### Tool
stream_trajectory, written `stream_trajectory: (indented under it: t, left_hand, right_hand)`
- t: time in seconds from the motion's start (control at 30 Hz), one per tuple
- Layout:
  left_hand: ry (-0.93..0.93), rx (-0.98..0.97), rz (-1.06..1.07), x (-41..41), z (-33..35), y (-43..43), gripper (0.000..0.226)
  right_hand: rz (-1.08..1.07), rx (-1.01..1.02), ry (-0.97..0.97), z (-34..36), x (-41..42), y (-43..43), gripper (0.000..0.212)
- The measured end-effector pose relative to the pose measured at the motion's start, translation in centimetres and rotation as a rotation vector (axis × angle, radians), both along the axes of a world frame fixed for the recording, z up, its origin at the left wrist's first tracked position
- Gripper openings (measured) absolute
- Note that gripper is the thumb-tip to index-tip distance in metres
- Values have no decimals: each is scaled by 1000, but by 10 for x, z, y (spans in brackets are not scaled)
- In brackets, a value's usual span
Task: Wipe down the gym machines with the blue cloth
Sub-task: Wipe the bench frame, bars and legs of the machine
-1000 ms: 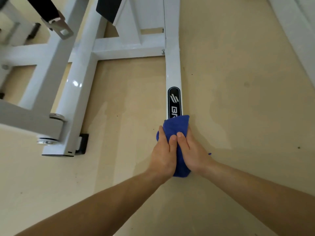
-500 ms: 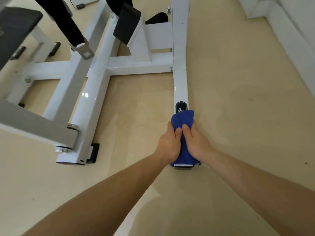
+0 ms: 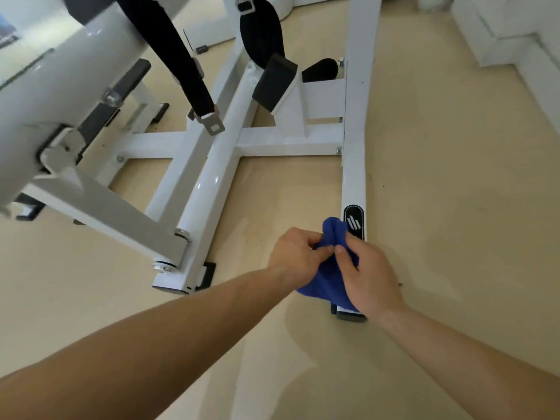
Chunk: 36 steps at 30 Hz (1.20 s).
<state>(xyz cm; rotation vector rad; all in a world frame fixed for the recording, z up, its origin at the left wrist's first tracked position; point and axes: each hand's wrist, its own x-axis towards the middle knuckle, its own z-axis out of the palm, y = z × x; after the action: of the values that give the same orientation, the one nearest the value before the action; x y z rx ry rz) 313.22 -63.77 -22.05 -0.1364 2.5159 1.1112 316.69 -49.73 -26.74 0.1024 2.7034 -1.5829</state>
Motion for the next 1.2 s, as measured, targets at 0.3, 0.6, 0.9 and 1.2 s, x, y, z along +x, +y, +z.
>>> stream_trajectory:
  t: [0.3,0.6,0.9,1.2]
  left_hand:
    - [56,188,120,-40,16,12,9]
    - [69,102,140,-73,54,47,17]
    - [219,-120,91,-131,161,56,22]
    - [526,144,176,-233,227,78,19]
  right_hand:
    - [149,-115,-75,28,-44,21,30]
    - [74,-72,-127,67,-98,75,42]
    - [101,-167,-108,159,-152,111,10]
    - [-157,-98,225,257,-263,115,7]
